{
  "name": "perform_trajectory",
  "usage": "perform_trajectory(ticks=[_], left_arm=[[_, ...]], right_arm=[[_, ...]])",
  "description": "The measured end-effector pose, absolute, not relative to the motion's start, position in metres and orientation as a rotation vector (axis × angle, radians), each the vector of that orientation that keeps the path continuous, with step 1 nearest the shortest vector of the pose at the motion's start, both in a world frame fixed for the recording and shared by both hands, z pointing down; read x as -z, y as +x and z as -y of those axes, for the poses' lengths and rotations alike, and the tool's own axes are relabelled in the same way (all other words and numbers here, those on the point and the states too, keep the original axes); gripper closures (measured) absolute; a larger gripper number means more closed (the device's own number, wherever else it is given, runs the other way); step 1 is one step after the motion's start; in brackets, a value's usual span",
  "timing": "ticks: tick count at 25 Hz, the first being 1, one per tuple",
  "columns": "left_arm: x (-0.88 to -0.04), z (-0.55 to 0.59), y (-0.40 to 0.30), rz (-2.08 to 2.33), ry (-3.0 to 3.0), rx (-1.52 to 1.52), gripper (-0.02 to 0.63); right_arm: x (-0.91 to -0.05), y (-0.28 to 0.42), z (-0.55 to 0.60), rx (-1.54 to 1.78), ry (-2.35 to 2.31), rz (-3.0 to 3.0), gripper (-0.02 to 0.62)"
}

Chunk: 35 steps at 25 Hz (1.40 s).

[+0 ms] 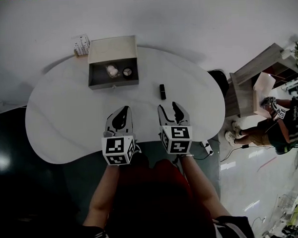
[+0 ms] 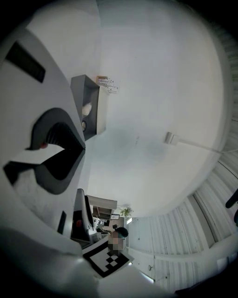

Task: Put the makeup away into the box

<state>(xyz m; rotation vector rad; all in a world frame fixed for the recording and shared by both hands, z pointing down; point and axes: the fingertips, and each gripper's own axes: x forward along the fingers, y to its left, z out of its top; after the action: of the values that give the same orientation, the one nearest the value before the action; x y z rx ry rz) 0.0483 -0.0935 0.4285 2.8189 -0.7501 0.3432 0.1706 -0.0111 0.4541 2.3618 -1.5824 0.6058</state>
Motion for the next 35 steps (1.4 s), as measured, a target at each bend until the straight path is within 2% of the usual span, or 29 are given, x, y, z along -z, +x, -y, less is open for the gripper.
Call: perform_trajectory(ticks=[35], left_arm=[[-0.469, 0.129, 0.103, 0.549, 2.785, -0.473, 0.584]], right_arm=[[-0.527, 0.222, 0.052, -0.798, 2.227, 1.331, 0.385]])
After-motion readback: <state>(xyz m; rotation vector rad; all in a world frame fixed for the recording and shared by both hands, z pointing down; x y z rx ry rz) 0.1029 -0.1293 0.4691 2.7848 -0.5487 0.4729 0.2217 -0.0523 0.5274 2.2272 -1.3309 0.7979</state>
